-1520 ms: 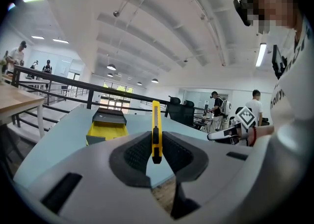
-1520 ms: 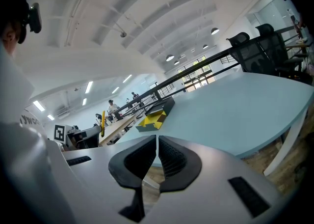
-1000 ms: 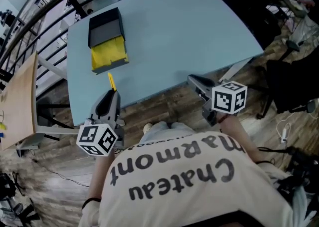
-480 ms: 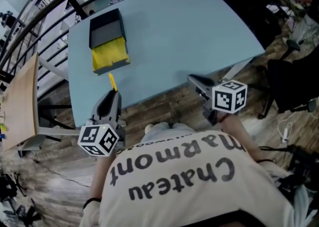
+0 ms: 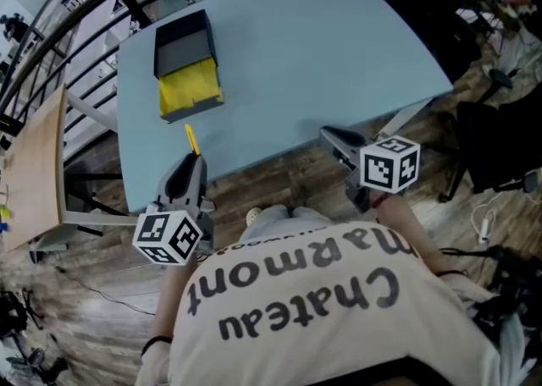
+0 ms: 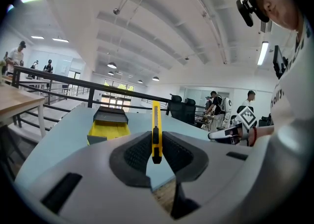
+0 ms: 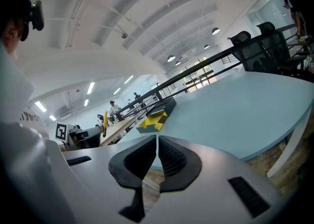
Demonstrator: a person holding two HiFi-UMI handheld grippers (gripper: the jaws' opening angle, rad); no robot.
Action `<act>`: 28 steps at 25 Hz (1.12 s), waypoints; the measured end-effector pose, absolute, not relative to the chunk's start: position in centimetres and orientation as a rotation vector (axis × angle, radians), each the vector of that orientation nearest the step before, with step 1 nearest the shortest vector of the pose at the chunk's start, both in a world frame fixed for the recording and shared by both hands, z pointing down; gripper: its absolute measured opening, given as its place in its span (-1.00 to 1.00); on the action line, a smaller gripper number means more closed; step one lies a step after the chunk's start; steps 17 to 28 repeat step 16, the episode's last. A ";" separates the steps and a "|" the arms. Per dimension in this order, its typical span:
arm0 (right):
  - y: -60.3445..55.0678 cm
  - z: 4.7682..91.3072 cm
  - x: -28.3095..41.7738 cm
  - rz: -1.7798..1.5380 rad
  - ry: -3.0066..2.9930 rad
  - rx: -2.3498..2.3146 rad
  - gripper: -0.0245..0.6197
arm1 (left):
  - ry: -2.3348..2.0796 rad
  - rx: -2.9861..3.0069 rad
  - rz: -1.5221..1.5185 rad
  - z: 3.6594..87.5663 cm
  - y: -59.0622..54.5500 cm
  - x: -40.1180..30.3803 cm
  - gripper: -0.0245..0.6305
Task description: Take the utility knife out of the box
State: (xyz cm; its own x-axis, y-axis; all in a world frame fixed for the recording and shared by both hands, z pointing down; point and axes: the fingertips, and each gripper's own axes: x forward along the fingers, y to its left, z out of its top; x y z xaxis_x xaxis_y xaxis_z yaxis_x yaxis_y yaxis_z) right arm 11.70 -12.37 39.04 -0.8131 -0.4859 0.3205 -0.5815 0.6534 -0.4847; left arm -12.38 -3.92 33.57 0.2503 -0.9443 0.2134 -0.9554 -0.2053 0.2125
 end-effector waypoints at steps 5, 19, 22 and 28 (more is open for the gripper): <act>-12.2 39.4 11.8 0.885 -2.696 0.881 -0.79 | -1.754 2.223 0.047 33.9 -3.7 -12.3 -0.73; -12.5 39.7 11.8 0.892 -2.688 0.876 -0.79 | -1.754 2.214 0.041 34.1 -4.0 -12.3 -0.73; -12.5 39.7 11.8 0.892 -2.688 0.876 -0.79 | -1.754 2.214 0.041 34.1 -4.0 -12.3 -0.73; -12.5 39.7 11.8 0.892 -2.688 0.876 -0.79 | -1.754 2.214 0.041 34.1 -4.0 -12.3 -0.73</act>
